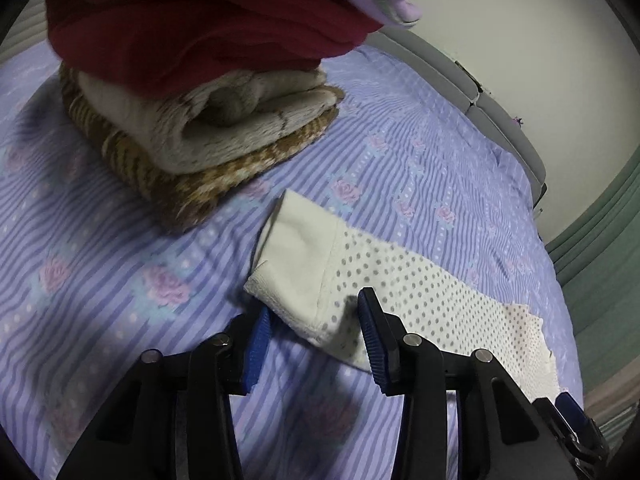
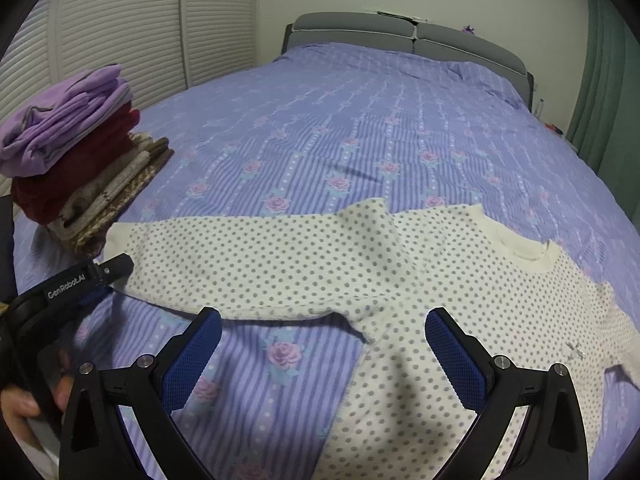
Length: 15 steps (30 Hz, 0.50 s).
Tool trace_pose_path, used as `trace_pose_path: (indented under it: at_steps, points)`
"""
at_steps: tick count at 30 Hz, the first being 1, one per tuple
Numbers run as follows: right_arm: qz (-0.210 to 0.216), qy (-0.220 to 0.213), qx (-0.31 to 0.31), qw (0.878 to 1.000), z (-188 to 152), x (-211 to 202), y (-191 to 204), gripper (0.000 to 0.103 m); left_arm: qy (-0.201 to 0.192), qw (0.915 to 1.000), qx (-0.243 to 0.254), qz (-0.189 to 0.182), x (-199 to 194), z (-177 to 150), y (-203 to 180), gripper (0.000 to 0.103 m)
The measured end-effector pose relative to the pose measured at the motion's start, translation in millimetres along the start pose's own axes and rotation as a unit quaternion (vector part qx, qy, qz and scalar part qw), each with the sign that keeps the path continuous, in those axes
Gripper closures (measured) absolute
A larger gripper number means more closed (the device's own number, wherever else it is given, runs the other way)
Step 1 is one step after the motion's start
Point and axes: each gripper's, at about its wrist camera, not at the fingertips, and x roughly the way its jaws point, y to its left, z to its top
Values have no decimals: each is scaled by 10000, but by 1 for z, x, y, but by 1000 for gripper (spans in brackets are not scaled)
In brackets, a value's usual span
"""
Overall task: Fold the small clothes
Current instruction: 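Reach the left gripper to the sleeve cuff nearest the clothes stack and grasp it, then carry the held sleeve across the shirt body with the left gripper and release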
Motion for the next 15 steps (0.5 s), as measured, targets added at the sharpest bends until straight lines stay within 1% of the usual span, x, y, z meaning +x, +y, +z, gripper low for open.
trace_pose_path:
  at_steps: [1,3,4,7,10,13,15]
  points:
    - [-14,3,22,10000,0,-1,-2,0,22,10000,76,49,0,2,-3,79]
    - [-40,2,88,10000,0,-3,-9,0,13,9999,150,-25,-5,5,-6,86]
    - [-57,-1,120,9999,1,-4,-12,0,-34,9998,207,-32,-8,7,-10,86]
    - [-121,-45,213,9997,0,-13,-25,0,-387,9967,717,-29,-33,11,-34,86]
    - [-281,-118,295,9991,-1,-26,-42,0,-809,9863,1418,-256,-65,16,-78,86]
    - [-414,-205,526,9975,-4,-43,-68,0,-1066,9729,1960,-604,-89,17,-123,86]
    - [-516,-256,689,9960,-5,-55,-88,0,-1151,9642,2240,-829,-100,15,-150,87]
